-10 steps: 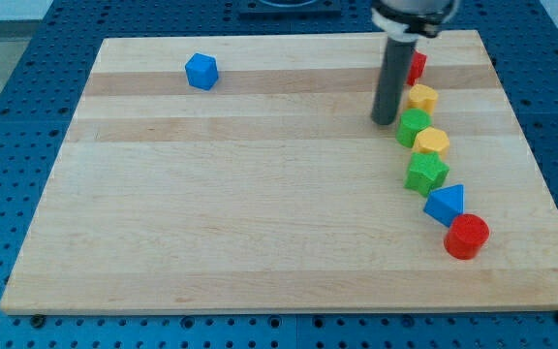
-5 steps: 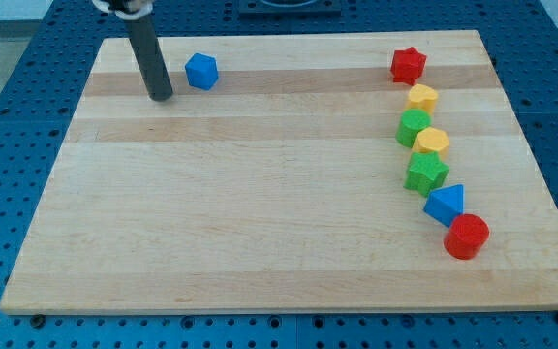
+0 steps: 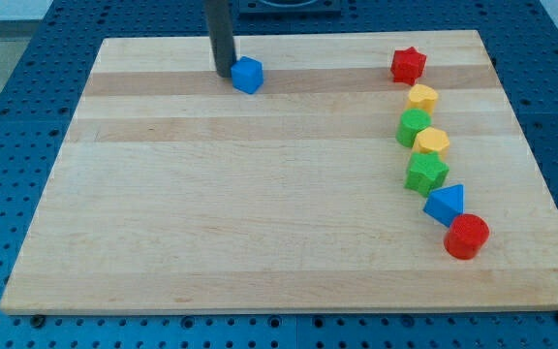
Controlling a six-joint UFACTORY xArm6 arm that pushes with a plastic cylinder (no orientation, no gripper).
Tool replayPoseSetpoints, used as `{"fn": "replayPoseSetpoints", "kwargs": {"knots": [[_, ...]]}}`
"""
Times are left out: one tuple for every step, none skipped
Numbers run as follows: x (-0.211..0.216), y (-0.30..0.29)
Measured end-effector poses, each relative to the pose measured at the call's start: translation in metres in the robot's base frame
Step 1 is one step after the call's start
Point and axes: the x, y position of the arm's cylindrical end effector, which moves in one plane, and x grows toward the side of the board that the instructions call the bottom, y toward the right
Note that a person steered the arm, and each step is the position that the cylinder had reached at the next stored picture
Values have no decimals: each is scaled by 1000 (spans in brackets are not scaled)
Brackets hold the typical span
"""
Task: Slide the blue cube between the red star and yellow heart
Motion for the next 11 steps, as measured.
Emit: {"fn": "replayPoseSetpoints", "kwargs": {"knots": [[8, 27], [45, 46], [54, 56], [75, 57], [107, 57], [112, 57], [102, 52], [96, 47], [96, 47], [88, 57], [83, 69]]}}
